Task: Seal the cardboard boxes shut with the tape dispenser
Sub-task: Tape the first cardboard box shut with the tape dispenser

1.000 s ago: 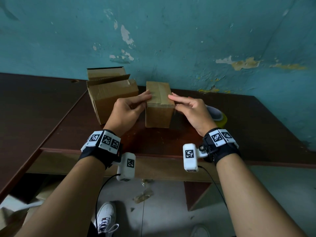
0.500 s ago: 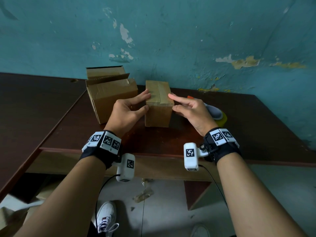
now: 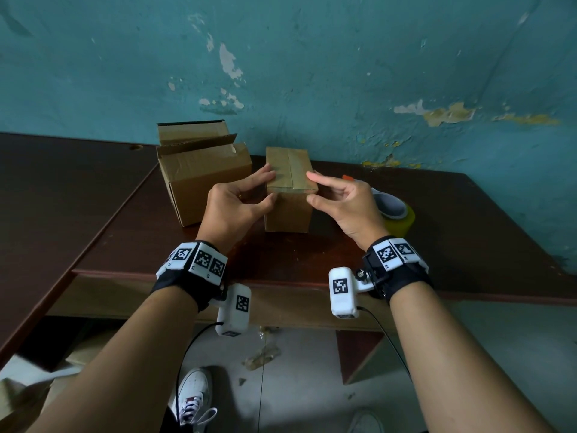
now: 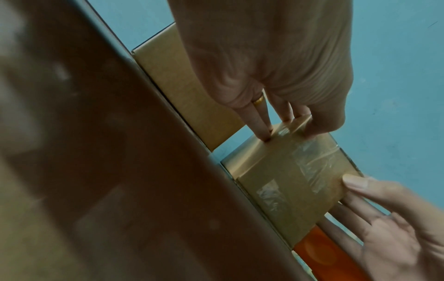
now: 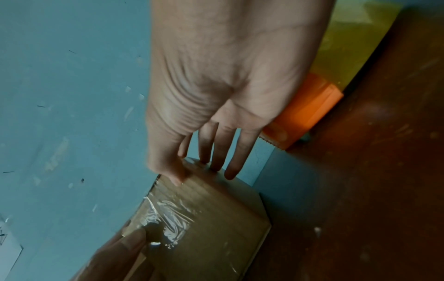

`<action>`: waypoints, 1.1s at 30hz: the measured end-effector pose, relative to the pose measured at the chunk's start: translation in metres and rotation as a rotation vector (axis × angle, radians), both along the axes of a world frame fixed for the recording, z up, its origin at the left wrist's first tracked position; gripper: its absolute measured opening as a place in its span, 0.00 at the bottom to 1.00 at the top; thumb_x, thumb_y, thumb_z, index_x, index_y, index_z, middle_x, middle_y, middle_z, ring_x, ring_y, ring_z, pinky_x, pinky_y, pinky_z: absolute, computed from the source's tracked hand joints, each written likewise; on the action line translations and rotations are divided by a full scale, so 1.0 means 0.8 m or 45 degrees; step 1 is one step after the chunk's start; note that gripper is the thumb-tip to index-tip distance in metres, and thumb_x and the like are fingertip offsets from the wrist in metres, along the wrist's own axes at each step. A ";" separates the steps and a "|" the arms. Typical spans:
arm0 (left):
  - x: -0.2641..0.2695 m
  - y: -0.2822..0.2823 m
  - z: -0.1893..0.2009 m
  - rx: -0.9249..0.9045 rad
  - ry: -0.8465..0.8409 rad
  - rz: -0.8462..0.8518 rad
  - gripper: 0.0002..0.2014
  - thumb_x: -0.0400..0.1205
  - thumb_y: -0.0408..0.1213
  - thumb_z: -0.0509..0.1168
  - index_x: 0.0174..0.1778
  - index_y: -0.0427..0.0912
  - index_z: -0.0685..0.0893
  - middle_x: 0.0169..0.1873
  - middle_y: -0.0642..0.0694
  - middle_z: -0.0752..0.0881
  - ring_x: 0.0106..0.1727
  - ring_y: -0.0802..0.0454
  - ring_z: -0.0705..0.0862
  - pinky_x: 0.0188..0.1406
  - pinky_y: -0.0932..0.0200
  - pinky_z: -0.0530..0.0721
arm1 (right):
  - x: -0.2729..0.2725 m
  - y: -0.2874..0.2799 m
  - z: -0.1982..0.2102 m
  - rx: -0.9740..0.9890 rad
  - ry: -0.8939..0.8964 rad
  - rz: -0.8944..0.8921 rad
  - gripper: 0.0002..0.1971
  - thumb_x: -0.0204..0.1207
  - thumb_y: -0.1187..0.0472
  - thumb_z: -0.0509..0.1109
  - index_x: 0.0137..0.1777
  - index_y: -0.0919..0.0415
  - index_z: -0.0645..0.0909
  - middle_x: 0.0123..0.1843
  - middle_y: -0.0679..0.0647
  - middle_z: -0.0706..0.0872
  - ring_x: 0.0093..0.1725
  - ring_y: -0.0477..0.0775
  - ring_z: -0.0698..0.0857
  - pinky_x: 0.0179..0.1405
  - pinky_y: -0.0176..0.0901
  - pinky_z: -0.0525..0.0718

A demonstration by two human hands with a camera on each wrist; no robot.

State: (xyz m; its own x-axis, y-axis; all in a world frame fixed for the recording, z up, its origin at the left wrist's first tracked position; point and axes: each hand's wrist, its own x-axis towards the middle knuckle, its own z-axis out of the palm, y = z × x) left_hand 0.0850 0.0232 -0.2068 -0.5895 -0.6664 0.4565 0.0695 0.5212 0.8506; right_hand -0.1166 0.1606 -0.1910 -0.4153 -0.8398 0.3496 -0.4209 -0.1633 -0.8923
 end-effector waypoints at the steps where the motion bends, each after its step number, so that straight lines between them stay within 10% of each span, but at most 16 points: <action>1: 0.000 0.000 0.000 0.003 0.001 -0.003 0.22 0.84 0.35 0.77 0.75 0.47 0.88 0.78 0.61 0.82 0.80 0.68 0.77 0.76 0.58 0.83 | 0.000 0.001 0.000 0.002 -0.006 0.009 0.26 0.77 0.69 0.83 0.75 0.57 0.87 0.79 0.54 0.85 0.80 0.42 0.81 0.86 0.49 0.75; 20: -0.003 -0.009 -0.006 0.100 0.073 -0.025 0.19 0.84 0.36 0.77 0.72 0.45 0.90 0.75 0.60 0.86 0.79 0.64 0.80 0.79 0.46 0.83 | 0.005 0.003 0.003 -0.034 0.005 -0.024 0.21 0.81 0.67 0.79 0.74 0.59 0.88 0.77 0.53 0.87 0.77 0.40 0.83 0.82 0.40 0.77; 33: -0.010 -0.006 -0.006 0.214 0.183 -0.023 0.16 0.84 0.33 0.78 0.68 0.42 0.92 0.71 0.55 0.89 0.75 0.64 0.83 0.73 0.62 0.84 | 0.001 0.000 -0.001 -0.037 -0.103 -0.023 0.19 0.81 0.63 0.80 0.71 0.53 0.90 0.74 0.49 0.89 0.76 0.41 0.85 0.82 0.50 0.81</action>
